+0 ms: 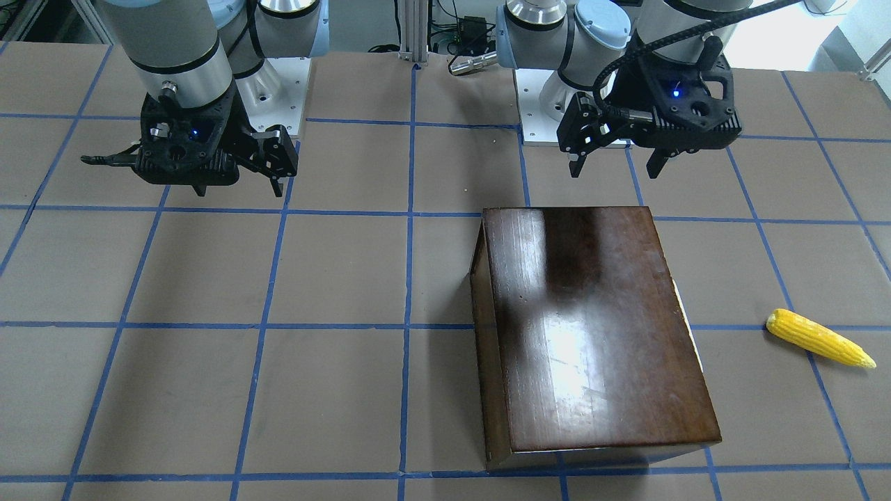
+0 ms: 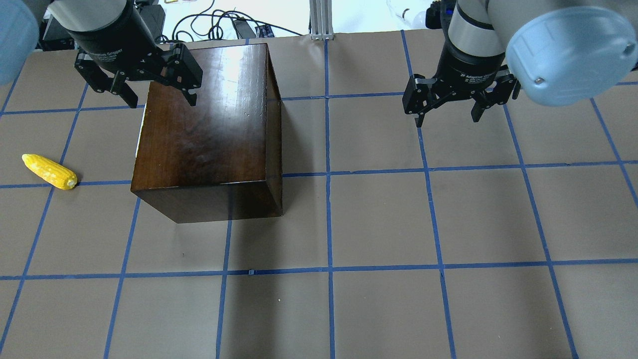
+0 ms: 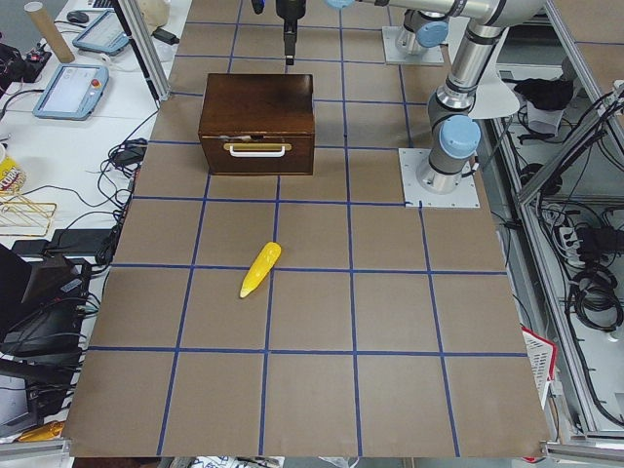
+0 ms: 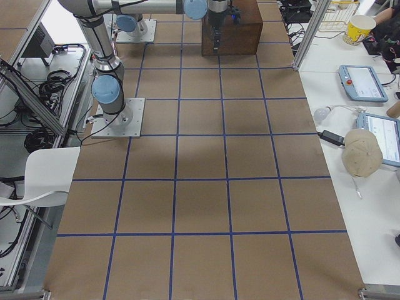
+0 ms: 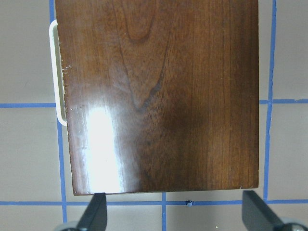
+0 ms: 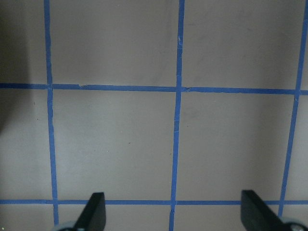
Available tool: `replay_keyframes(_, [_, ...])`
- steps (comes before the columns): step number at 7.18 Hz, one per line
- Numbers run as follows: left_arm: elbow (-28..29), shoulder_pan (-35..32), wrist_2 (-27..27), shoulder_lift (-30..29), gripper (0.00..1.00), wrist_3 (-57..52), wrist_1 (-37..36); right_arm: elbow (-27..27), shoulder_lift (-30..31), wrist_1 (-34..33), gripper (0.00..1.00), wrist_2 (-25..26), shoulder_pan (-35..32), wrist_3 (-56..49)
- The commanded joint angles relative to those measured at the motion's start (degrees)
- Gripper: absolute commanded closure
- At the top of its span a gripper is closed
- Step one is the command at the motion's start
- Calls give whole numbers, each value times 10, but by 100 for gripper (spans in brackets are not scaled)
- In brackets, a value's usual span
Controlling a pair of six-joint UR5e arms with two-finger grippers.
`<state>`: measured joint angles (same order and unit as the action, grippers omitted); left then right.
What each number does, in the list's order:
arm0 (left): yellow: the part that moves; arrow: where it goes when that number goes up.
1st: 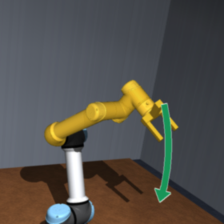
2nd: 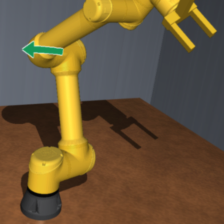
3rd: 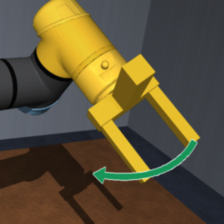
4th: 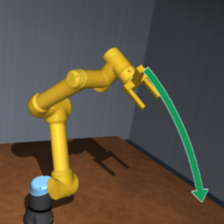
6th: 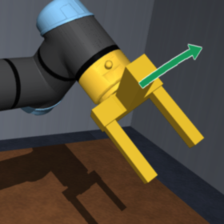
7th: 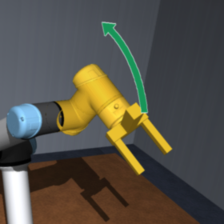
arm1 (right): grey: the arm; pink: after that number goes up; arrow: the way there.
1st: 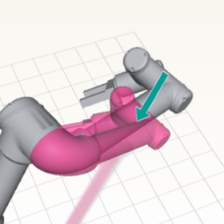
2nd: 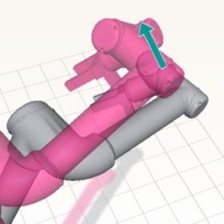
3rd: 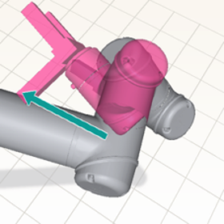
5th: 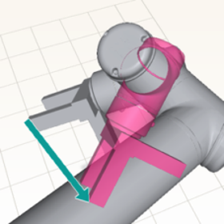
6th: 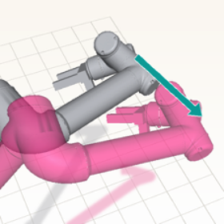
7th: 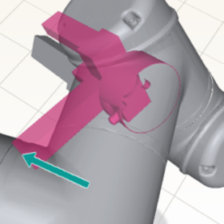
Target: Open drawer and put corn inside
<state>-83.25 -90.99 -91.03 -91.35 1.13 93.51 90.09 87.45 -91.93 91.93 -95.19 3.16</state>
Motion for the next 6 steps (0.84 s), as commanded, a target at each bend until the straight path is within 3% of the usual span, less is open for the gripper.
replay_keyframes(1, [2, 6, 4, 4, 0, 0, -10, 0, 0, 0, 0, 0, 0, 0])
replay_keyframes(5, [-2, 66, 2, 10, 0, -24, 4, 0, 0, 0, 0, 0, 0, 0])
replay_keyframes(6, [-5, 109, 2, 1, 0, -94, 4, 0, 0, 0, 0, 0, 0, 0])
